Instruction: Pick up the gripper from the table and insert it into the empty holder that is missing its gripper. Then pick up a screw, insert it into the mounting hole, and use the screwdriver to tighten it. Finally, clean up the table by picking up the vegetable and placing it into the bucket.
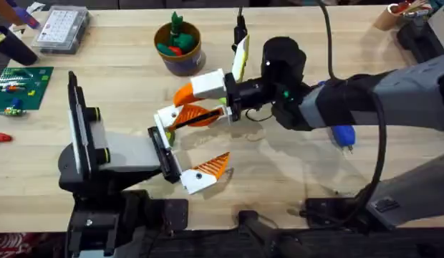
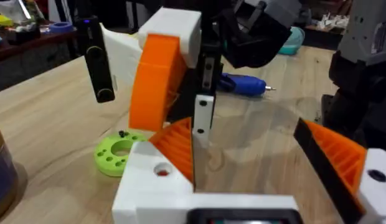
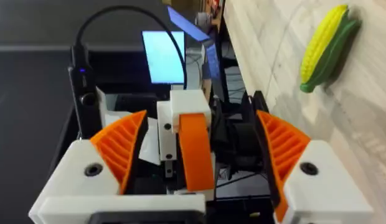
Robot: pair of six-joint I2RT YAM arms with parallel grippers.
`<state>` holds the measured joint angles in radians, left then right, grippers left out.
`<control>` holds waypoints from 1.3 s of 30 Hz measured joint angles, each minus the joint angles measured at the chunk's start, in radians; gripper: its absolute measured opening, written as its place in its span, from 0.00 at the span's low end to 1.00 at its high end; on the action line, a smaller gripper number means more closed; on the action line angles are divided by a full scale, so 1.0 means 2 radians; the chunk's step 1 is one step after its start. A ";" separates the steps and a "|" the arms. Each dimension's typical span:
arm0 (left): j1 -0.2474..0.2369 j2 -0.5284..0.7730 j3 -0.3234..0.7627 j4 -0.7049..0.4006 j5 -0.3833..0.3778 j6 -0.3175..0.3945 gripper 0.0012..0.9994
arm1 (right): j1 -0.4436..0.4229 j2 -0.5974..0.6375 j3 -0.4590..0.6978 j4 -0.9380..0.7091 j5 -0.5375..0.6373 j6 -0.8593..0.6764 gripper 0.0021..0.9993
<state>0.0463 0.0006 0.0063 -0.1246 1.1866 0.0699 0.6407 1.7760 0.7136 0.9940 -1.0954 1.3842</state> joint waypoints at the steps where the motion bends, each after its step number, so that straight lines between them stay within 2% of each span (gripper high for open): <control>1: 0.000 0.000 0.000 0.000 0.000 0.001 0.99 | 0.000 0.000 0.000 0.000 0.001 0.000 0.99; 13: 0.000 0.000 0.000 -0.001 0.003 0.001 0.99 | -0.003 0.000 0.001 0.005 0.004 0.001 1.00; 20: 0.000 0.000 0.000 -0.001 0.003 0.001 0.99 | -0.029 0.000 0.002 -0.001 0.012 0.018 1.00; 28: 0.000 0.000 0.000 -0.001 0.003 0.001 0.99 | -0.034 -0.004 0.010 0.076 0.011 -0.036 1.00; 30: 0.000 0.000 0.000 -0.001 0.003 0.001 0.99 | -0.036 -0.012 0.021 0.044 0.008 -0.064 1.00; 39: 0.000 0.000 0.000 -0.001 0.004 0.002 0.99 | -0.050 -0.029 0.133 -0.330 0.066 -0.290 1.00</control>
<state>0.0463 0.0009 0.0063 -0.1265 1.1946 0.0731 0.5405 1.7180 0.9801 0.3331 -0.9637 0.8033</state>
